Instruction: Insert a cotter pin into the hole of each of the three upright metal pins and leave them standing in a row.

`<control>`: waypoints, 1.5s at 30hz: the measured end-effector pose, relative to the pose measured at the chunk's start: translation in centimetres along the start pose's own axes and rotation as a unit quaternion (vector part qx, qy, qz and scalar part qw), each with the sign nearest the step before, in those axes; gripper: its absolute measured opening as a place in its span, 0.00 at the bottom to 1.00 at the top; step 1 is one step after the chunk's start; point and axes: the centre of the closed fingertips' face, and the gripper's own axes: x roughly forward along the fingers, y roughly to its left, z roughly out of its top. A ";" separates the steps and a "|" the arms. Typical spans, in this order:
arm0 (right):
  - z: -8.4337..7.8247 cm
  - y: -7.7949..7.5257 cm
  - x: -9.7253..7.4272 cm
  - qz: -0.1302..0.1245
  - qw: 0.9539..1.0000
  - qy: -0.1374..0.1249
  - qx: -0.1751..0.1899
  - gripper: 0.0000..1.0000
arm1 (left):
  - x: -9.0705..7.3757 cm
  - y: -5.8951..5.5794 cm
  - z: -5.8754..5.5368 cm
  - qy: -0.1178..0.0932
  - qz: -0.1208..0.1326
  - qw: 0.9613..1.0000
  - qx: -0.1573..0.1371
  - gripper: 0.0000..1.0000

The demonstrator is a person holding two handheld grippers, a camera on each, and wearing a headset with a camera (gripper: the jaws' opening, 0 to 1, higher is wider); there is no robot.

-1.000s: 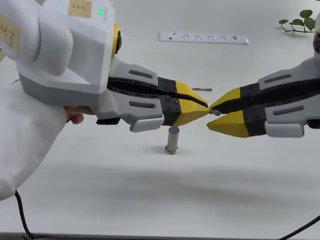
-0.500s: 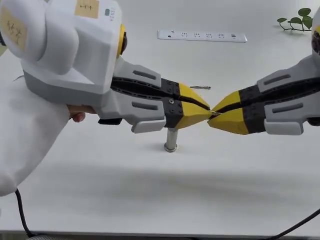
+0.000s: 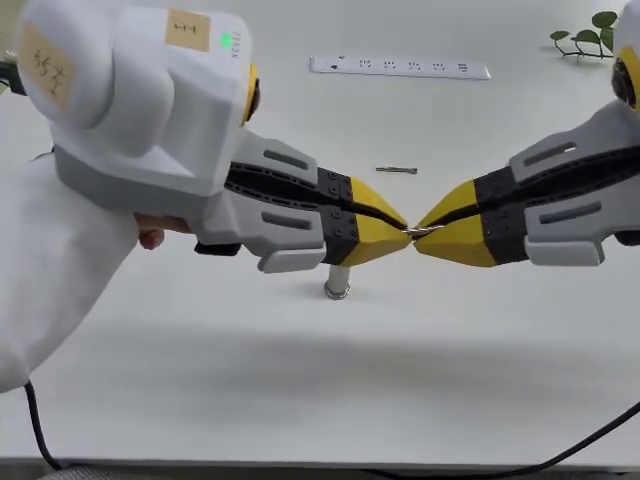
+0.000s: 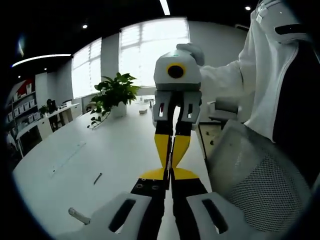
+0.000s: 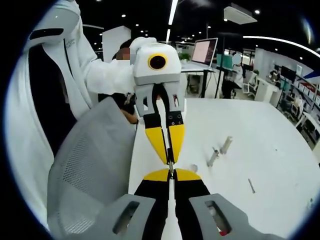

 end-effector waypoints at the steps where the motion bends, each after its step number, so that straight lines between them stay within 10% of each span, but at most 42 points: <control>1: -0.1 0.0 0.1 -0.001 1.000 0.001 0.003 0.00 | 0.0 0.1 -0.1 0.003 0.003 1.000 0.006 0.01; 17: -2.2 -1.7 1.0 -0.033 0.999 0.011 0.015 0.00 | 0.7 2.1 -3.9 0.087 0.052 0.994 0.044 0.33; 28: -4.6 -3.0 2.9 -0.057 0.996 0.024 0.057 0.00 | 1.0 4.6 -7.5 0.119 0.058 0.991 0.019 0.30; 45: -6.4 -3.6 4.8 -0.047 0.995 0.031 0.084 0.00 | 1.7 5.9 -9.8 0.128 0.053 0.990 0.001 0.17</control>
